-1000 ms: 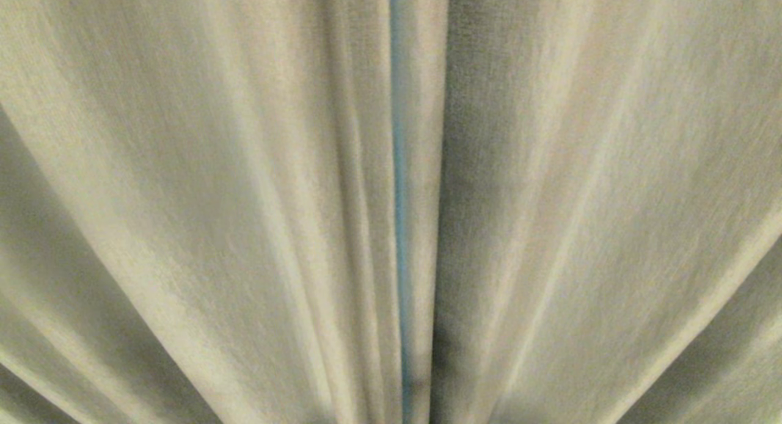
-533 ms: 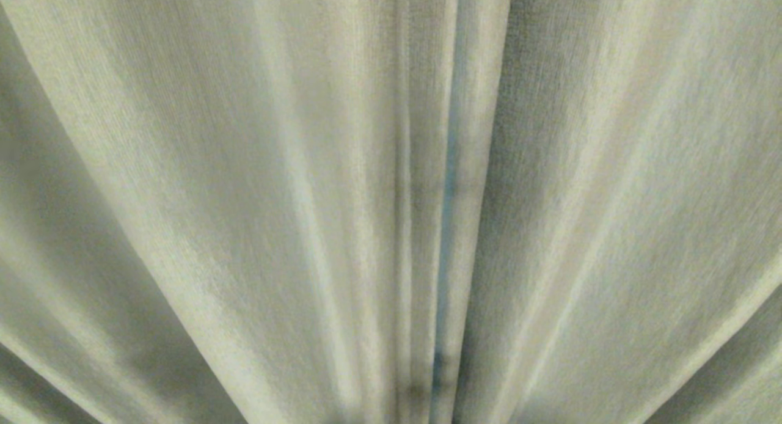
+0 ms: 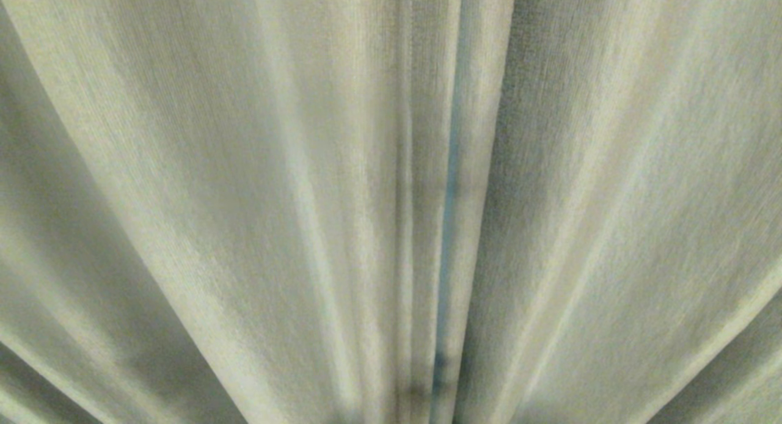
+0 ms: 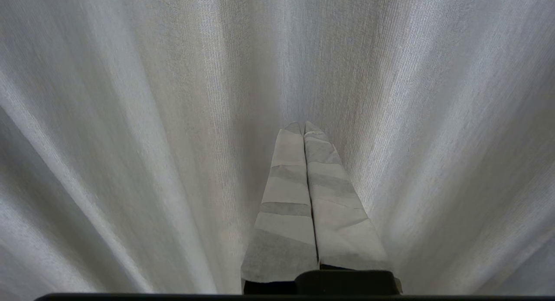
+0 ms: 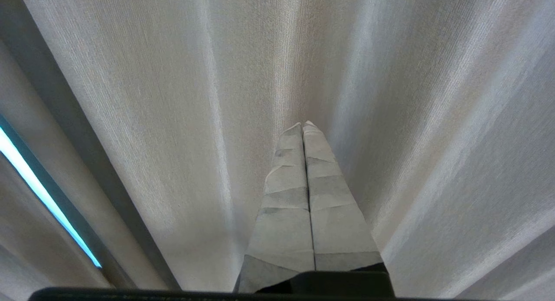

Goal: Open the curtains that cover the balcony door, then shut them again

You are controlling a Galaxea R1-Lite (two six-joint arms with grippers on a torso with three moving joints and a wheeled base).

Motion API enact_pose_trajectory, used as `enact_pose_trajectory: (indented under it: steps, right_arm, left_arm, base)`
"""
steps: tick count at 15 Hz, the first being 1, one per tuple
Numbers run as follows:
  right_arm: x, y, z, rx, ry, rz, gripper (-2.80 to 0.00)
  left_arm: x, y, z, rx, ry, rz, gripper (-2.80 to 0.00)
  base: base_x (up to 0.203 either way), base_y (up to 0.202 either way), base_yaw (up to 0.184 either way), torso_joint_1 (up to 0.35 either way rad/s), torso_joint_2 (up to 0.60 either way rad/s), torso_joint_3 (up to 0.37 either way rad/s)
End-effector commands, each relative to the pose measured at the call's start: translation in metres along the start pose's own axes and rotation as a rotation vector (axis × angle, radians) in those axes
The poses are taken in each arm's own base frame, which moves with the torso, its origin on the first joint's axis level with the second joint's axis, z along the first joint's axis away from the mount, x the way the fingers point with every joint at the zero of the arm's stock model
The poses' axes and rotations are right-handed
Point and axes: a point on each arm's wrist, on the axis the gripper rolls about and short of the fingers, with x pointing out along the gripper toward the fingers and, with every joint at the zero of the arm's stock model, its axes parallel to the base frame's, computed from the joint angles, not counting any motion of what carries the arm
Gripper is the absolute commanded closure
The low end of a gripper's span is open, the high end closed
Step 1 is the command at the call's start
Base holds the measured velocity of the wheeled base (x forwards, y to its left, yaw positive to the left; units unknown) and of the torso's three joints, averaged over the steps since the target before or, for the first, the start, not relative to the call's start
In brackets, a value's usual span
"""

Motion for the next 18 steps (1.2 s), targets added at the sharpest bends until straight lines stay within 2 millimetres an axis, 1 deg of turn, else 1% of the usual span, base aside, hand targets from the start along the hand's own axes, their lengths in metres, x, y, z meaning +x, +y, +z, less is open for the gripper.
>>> enact_pose_trajectory:
  steps: [1, 8, 18]
  right_arm:
    - [0.0, 0.0, 0.0, -0.001, -0.001, 0.001, 0.0]
    - [0.0, -0.0001, 0.0002, 0.032, -0.002, -0.003, 0.0]
    - [0.0, 0.0, 0.0002, 0.032, -0.002, -0.001, 0.0]
  left_arm:
    - [0.0, 0.0, 0.0002, 0.0, -0.002, 0.0, 0.0]
    - [0.0, 0.0, 0.0001, 0.0, -0.001, 0.001, 0.0]
    - [0.0, 0.0, 0.0001, 0.0, -0.001, 0.0, 0.0]
  base:
    - [0.0, 0.0, 0.0, 0.0, 0.0, 0.0]
    - [0.0, 0.0, 0.0, 0.0, 0.0, 0.0]
    - [0.0, 0.0, 0.0, 0.0, 0.0, 0.0]
